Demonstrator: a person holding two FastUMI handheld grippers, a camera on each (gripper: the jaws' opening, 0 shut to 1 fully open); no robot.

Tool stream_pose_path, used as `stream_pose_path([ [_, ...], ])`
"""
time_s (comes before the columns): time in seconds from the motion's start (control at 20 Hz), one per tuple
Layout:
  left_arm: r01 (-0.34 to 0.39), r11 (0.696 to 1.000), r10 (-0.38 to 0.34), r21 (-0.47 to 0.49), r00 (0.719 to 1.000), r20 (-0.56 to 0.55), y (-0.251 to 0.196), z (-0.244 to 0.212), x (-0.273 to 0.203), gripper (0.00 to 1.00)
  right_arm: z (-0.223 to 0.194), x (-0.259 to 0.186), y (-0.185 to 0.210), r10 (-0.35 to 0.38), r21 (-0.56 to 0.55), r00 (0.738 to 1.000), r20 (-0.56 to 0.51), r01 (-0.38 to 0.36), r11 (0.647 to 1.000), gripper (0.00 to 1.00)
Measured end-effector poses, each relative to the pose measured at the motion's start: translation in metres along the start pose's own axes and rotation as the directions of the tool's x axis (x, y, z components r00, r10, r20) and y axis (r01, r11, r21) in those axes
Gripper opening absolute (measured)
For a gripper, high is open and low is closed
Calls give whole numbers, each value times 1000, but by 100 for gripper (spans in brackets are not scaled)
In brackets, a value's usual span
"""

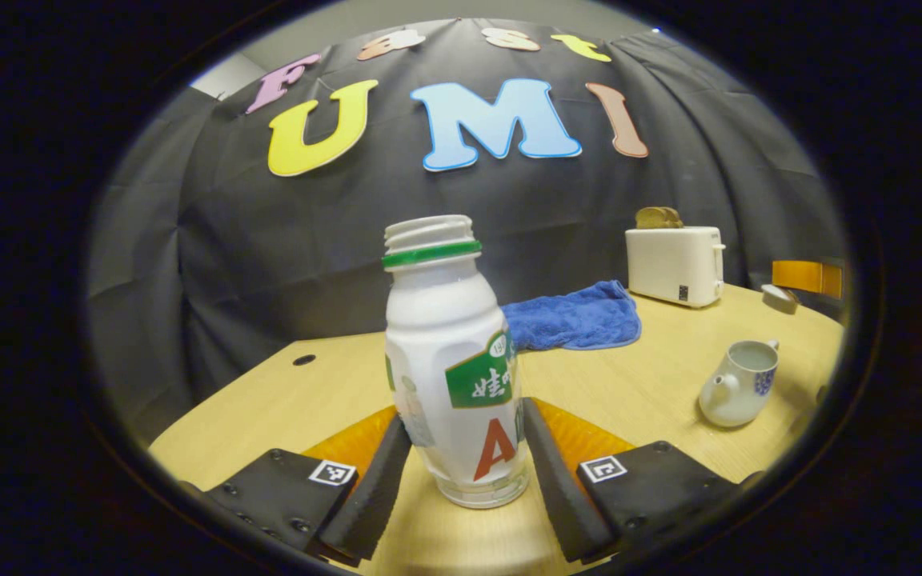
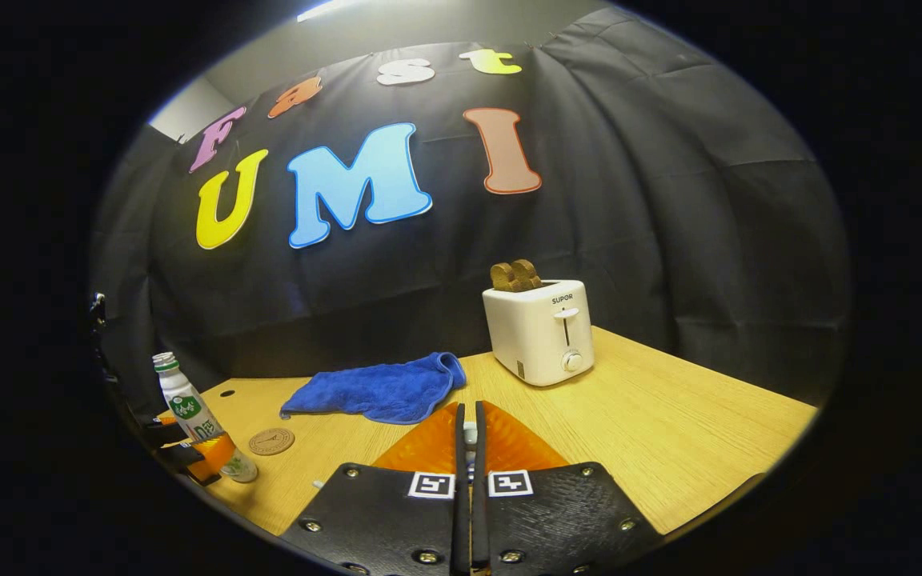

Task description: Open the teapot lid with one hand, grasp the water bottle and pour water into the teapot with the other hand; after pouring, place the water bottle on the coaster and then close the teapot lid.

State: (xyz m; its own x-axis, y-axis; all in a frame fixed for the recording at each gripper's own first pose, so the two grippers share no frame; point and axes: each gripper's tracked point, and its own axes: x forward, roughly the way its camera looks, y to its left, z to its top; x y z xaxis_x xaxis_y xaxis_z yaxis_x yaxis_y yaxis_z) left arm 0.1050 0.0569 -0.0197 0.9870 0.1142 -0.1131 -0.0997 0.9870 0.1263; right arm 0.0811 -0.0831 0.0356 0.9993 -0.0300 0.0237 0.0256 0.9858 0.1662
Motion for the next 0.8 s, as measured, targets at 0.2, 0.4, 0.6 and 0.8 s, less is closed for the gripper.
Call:
stream_pose_path([
  [0.2, -27, 997, 27, 66, 1000, 11, -3, 3, -2, 90, -1, 2, -4, -5, 10, 1000, -1, 5, 1000, 1],
  [0.4, -76, 970, 65, 232, 996, 56, -7, 11, -7, 89, 1, 2, -6, -8, 24, 1000, 2, 8, 1000, 1],
  [0.6, -97, 906, 72, 411, 994, 78, -19, 9, -10, 89, 1, 2, -9, -13, 31, 1000, 3, 13, 999, 1],
  [0.8, -135, 836, 84, 532, 989, 118, -25, 21, -16, 89, 1, 3, -11, -21, 23, 1000, 3, 21, 999, 1],
])
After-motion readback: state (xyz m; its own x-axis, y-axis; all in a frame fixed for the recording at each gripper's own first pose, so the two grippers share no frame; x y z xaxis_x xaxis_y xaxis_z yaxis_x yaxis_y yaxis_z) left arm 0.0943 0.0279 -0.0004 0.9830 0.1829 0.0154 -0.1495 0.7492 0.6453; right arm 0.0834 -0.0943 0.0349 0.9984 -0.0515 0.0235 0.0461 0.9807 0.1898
